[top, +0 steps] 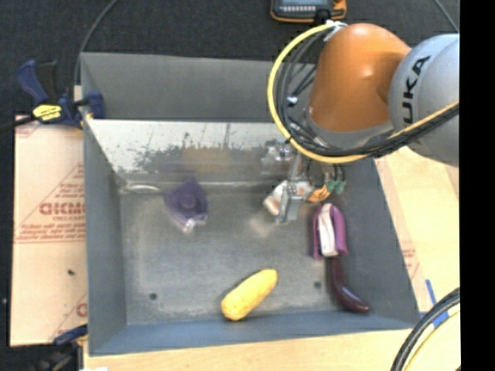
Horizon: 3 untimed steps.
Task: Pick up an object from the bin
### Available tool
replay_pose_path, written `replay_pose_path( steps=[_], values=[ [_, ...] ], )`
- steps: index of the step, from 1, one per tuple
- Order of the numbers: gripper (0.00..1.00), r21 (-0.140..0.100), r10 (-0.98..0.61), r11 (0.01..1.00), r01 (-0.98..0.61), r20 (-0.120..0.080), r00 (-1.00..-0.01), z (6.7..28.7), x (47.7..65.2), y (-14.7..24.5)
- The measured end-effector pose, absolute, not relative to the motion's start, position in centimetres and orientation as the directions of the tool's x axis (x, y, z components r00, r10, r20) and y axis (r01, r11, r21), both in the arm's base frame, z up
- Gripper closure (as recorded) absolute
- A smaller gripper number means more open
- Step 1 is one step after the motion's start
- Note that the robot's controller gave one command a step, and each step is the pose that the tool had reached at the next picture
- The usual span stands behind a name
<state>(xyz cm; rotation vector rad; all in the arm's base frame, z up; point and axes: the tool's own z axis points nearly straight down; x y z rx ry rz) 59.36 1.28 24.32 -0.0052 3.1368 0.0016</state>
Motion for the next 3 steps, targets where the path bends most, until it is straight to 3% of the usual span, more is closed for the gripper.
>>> replay_pose_path(
  steps=[1, 2, 3],
  values=[
    [0.00, 0.001, -0.003, 1.000, -0.003, -0.005, -1.000, 24.3, 59.4, 1.3],
    [0.00, 0.001, 0.017, 1.000, 0.017, -0.015, -1.000, 22.7, 59.1, 1.4],
    [0.00, -0.002, -0.038, 0.999, -0.038, -0.016, -0.999, 15.6, 64.9, -3.1]
  ],
)
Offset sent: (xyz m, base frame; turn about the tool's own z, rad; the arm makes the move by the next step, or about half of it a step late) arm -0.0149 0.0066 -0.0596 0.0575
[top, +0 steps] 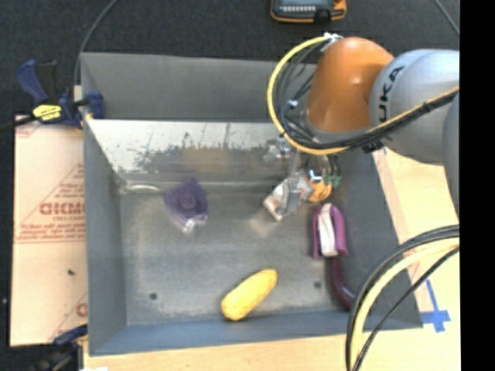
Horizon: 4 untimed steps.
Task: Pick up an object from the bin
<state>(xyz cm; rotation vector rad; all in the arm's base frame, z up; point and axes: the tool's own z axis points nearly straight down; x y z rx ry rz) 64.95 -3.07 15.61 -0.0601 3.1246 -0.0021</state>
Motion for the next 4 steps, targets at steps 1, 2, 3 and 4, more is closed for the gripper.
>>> replay_pose_path(
  steps=[1, 2, 3, 4],
  values=[
    [0.00, 0.000, -0.143, 0.990, -0.143, -0.014, -0.990, 18.0, 61.7, -2.8],
    [0.00, -0.003, -0.208, 0.978, -0.208, -0.015, -0.978, 10.9, 64.2, -3.4],
    [0.00, -0.001, -0.124, 0.992, -0.124, -0.025, -0.992, 13.0, 61.8, -4.2],
    [0.00, 0.004, 0.092, 0.996, 0.092, -0.023, -0.995, 12.2, 62.7, -7.7]
  ],
)
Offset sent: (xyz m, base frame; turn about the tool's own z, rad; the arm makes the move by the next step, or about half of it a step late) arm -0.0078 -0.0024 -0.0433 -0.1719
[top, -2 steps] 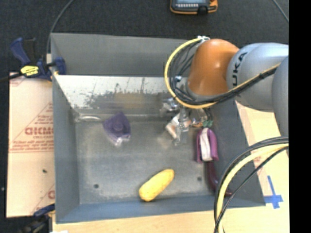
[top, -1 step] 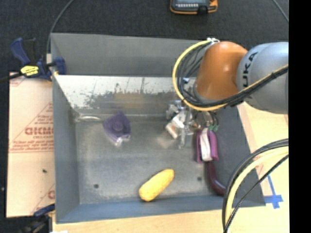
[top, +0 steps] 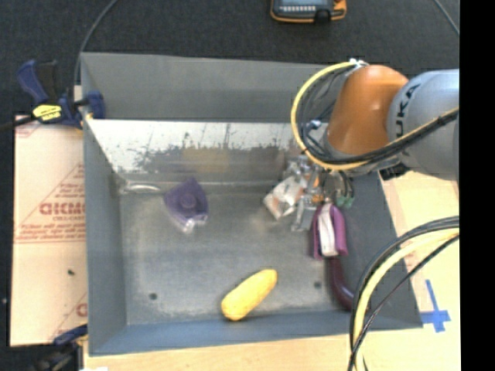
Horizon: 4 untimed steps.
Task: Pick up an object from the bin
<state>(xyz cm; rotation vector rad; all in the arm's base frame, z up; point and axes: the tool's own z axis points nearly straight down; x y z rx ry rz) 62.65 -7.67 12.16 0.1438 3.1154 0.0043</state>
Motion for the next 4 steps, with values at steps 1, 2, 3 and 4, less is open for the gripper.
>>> replay_pose_path(
  steps=[1, 2, 3, 4],
  values=[
    [0.00, 0.001, 0.056, 0.998, 0.056, -0.022, -0.998, 13.0, 62.3, -7.1],
    [0.00, -0.005, -0.140, 0.990, -0.140, -0.027, -0.990, 12.7, 64.7, -7.1],
    [0.00, -0.002, -0.123, 0.992, -0.123, -0.025, -0.992, 12.9, 64.1, -7.0],
    [1.00, -0.006, -0.263, 0.965, -0.263, -0.025, -0.964, 15.2, 62.3, -9.1]
  ],
)
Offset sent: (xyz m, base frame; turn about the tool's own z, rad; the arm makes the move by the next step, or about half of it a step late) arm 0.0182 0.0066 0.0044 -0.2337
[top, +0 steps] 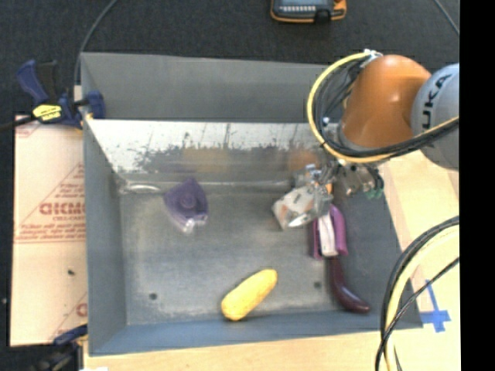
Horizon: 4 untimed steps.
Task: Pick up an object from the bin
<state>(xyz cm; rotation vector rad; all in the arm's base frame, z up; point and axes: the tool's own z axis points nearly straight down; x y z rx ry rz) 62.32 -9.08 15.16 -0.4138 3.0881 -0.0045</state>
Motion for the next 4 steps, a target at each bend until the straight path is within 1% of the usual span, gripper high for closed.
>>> replay_pose_path(
  steps=[1, 2, 3, 4],
  values=[
    [1.00, -0.006, -0.262, 0.965, -0.262, -0.025, -0.965, 15.2, 62.3, -9.1],
    [1.00, -0.005, -0.280, 0.960, -0.280, -0.022, -0.960, 14.9, 62.2, -8.0],
    [1.00, -0.013, -0.379, 0.925, -0.379, -0.032, -0.925, 12.9, 63.7, -10.0],
    [1.00, -0.006, -0.319, 0.948, -0.319, -0.025, -0.948, 22.4, 63.8, -8.5]
  ],
)
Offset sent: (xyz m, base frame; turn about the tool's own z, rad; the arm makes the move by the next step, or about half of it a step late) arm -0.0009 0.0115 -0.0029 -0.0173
